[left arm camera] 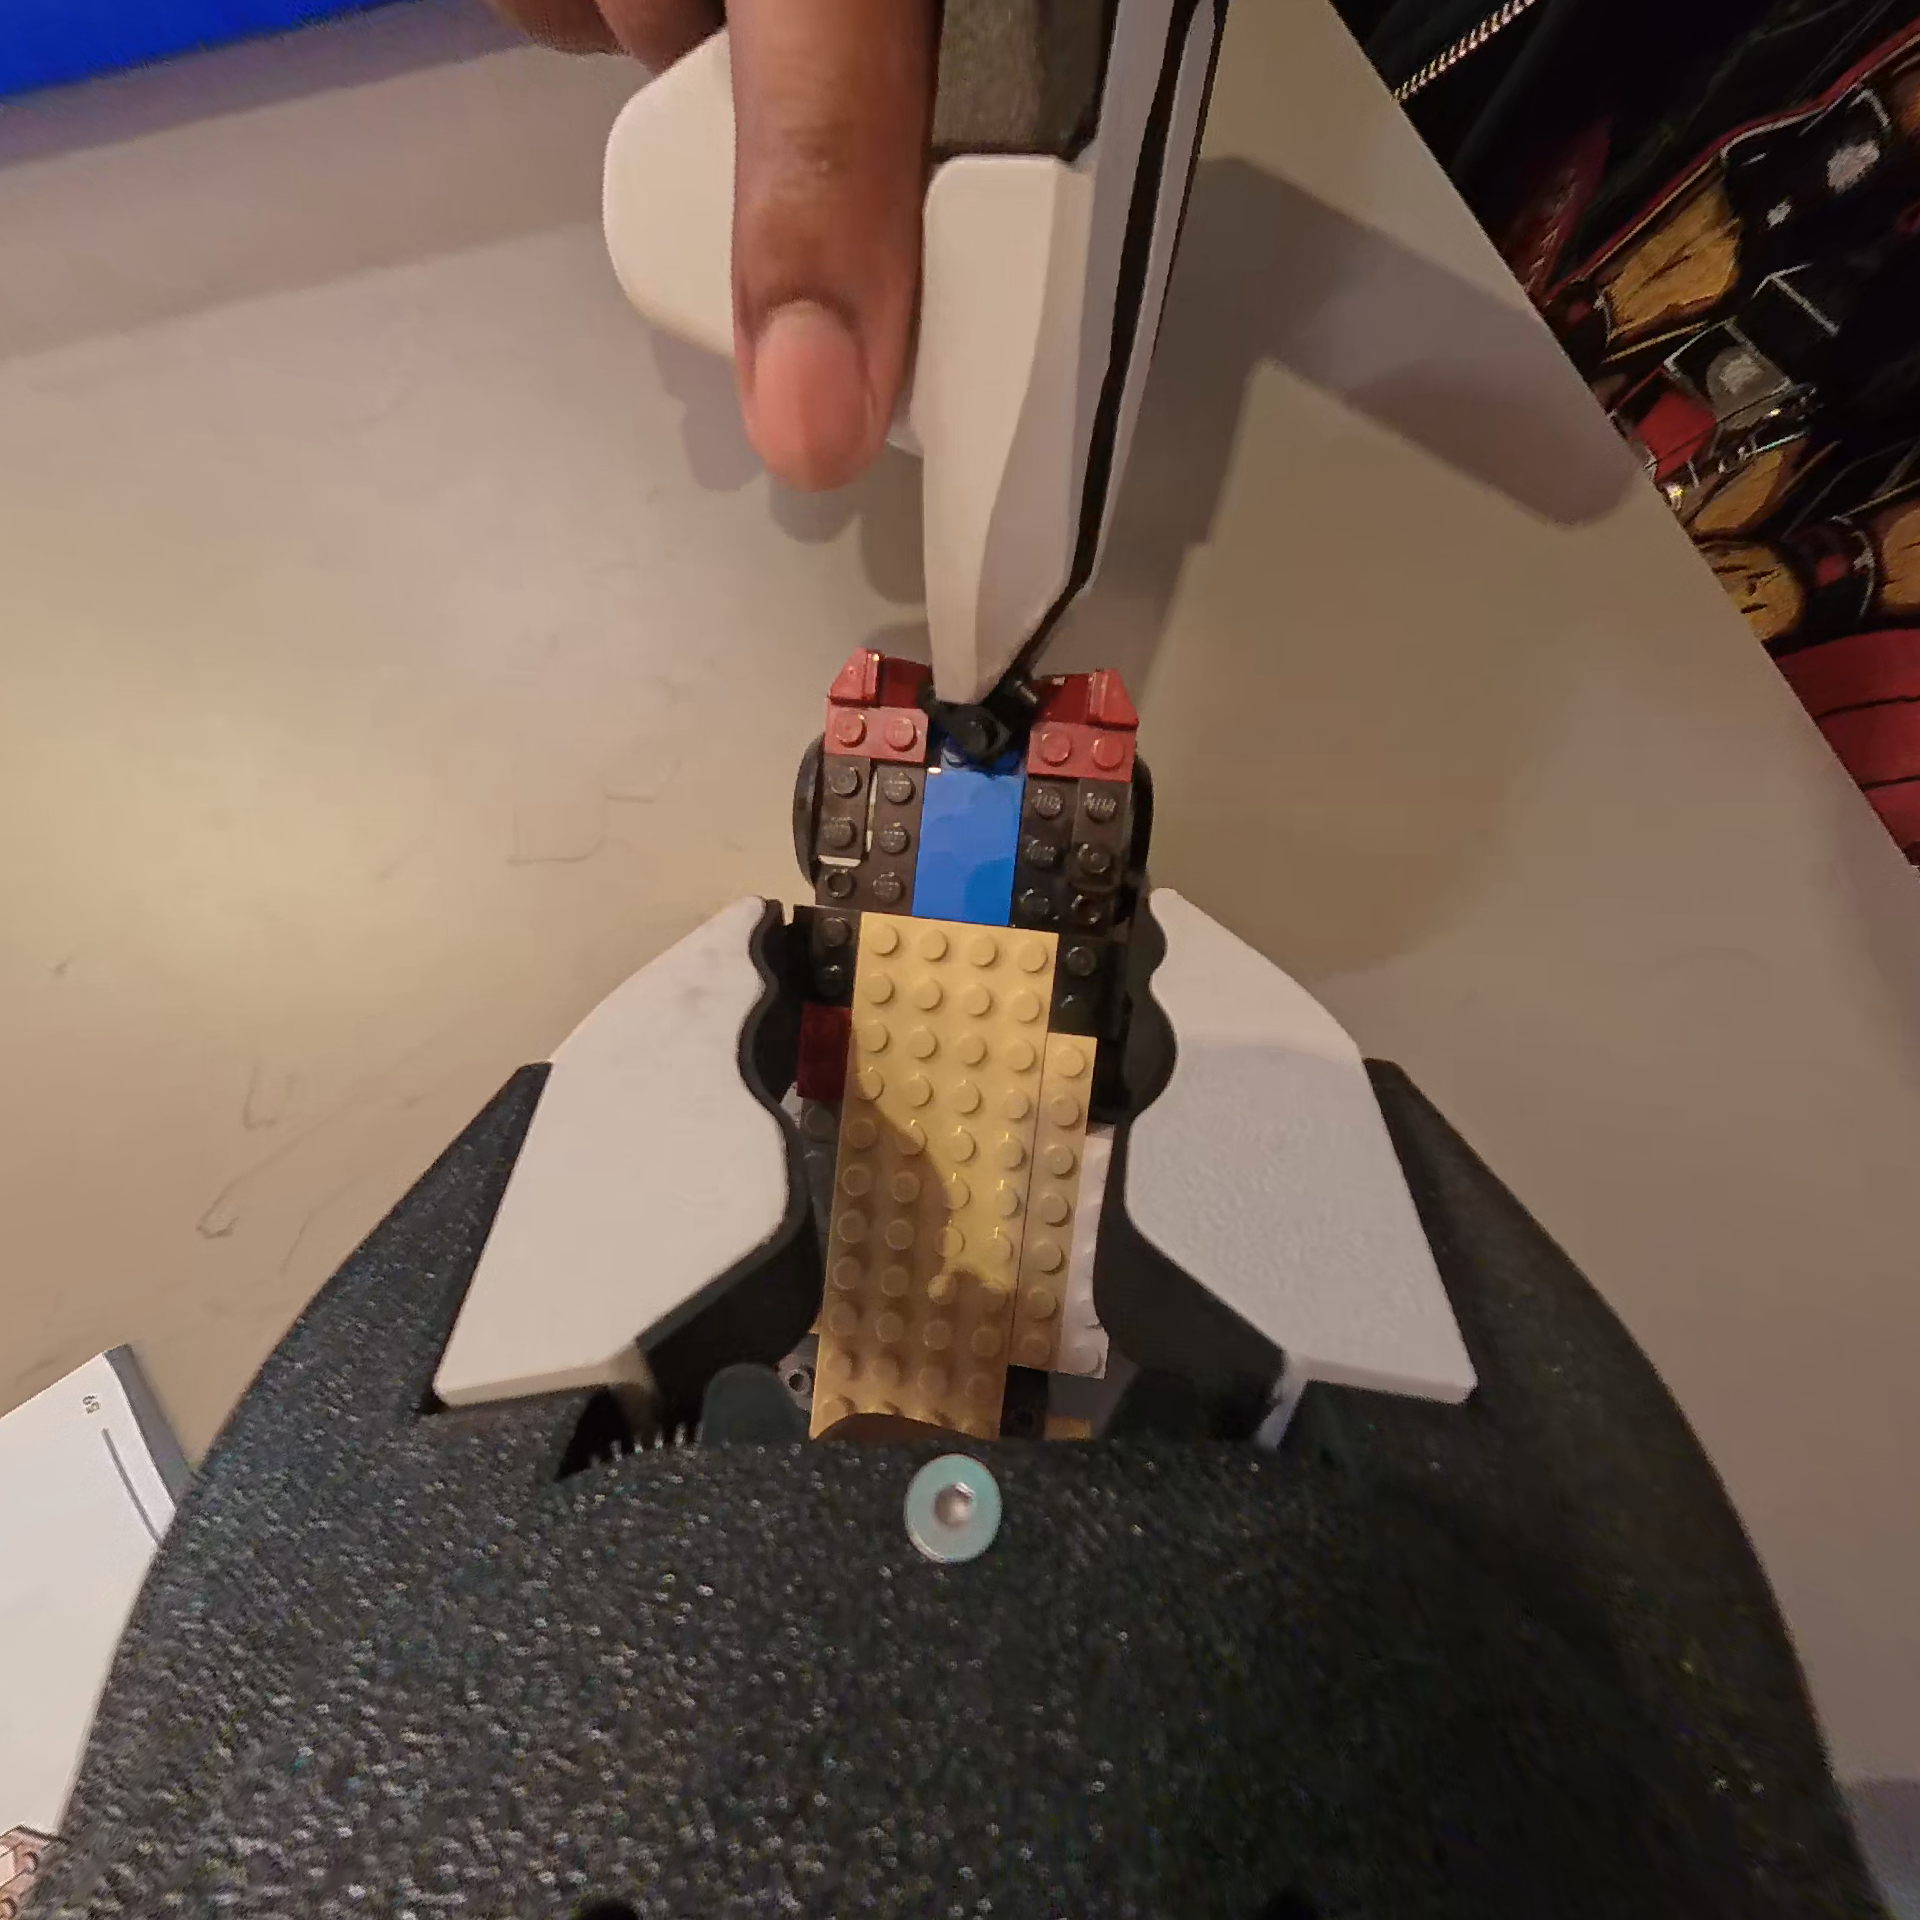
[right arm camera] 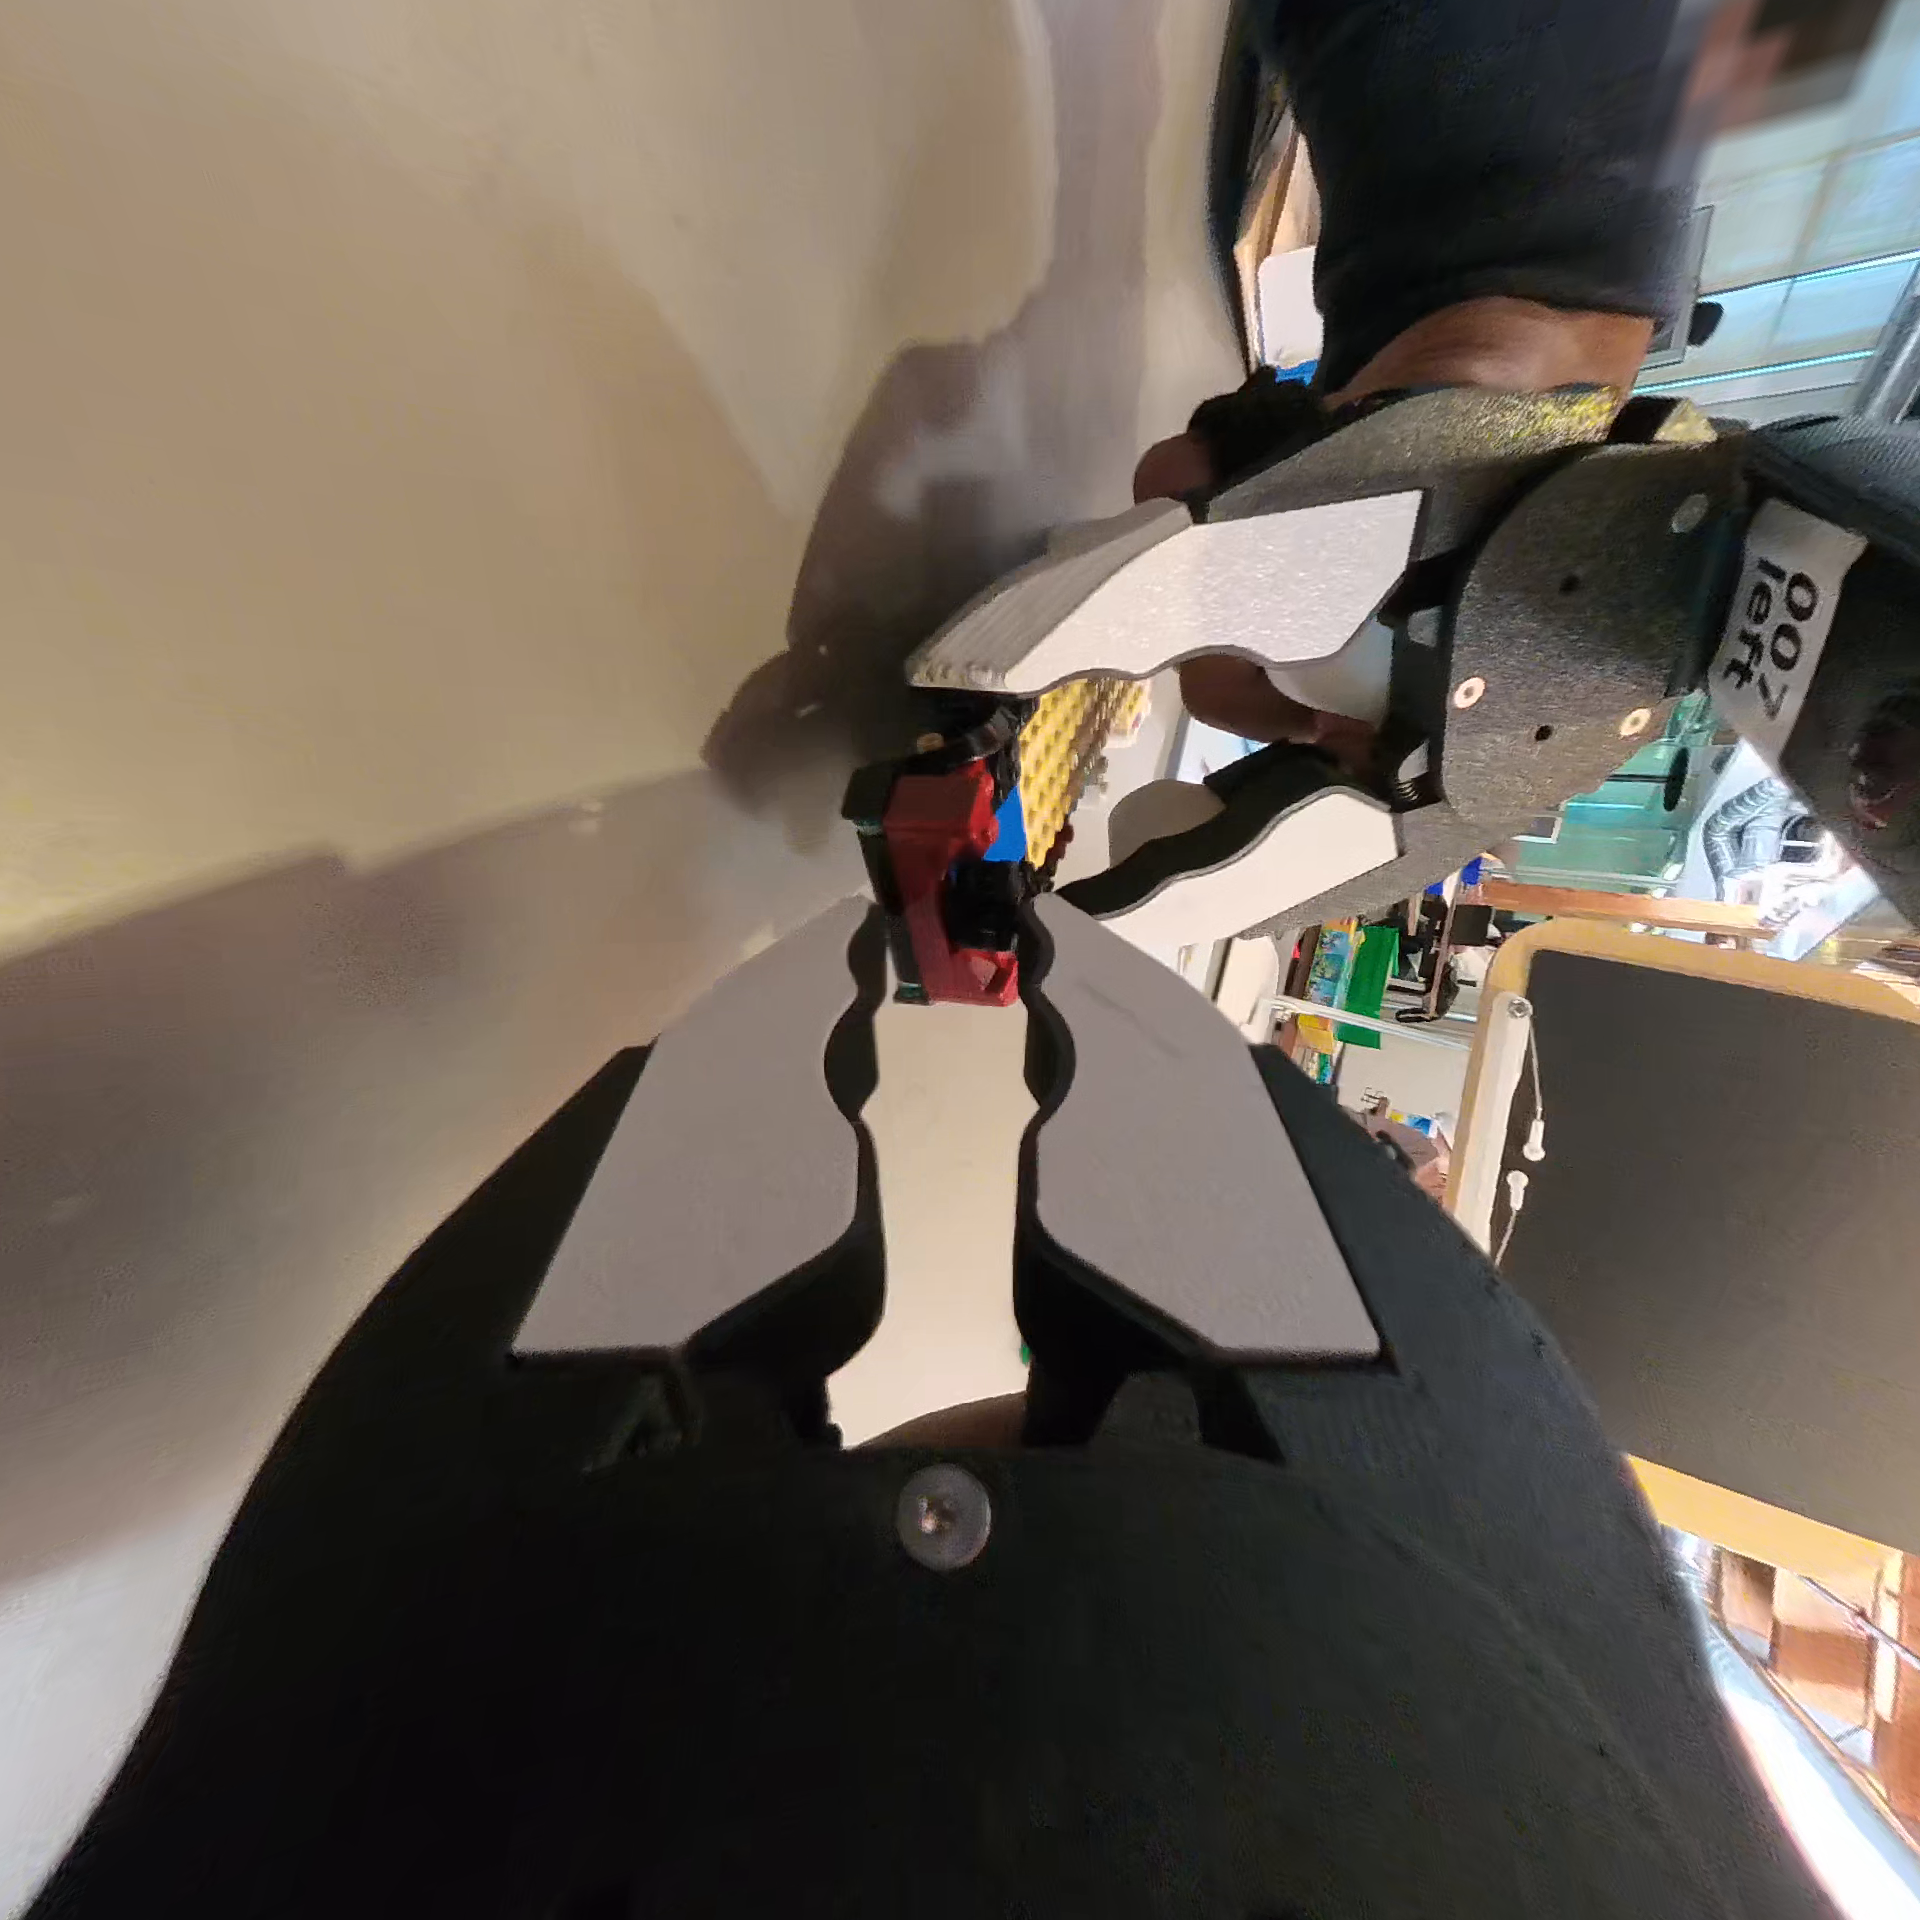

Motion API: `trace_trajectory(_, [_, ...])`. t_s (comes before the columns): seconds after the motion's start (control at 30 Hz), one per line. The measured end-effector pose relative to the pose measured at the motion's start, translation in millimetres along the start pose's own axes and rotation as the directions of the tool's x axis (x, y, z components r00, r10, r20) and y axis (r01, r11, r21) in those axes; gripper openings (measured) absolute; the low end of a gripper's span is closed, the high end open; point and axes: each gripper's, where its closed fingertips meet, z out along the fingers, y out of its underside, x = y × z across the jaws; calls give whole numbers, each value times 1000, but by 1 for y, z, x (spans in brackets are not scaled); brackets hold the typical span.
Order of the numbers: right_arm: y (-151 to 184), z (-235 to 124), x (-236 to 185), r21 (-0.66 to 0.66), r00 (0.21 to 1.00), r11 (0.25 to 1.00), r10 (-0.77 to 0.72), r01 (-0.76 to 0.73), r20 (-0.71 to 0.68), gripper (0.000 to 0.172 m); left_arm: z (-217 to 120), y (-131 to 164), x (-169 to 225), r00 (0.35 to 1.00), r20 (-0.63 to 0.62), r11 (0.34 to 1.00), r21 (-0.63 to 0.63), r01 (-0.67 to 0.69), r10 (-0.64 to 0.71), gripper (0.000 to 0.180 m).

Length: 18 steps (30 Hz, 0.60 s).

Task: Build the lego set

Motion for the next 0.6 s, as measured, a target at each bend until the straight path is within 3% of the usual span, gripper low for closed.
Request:
trace_trajectory(0.37, [-6, -14, 19, 78, 990, 987, 141, -140, -13, 25, -10, -4, 5, 1000, -20, 999, 45, 3, -2, 62])
trace_trajectory(0.6, [-9, -28, 35, 72, 963, 962, 256, -262, 82, 24, -24, -12, 10, 1000, -17, 994, 108, -10, 12, 62])
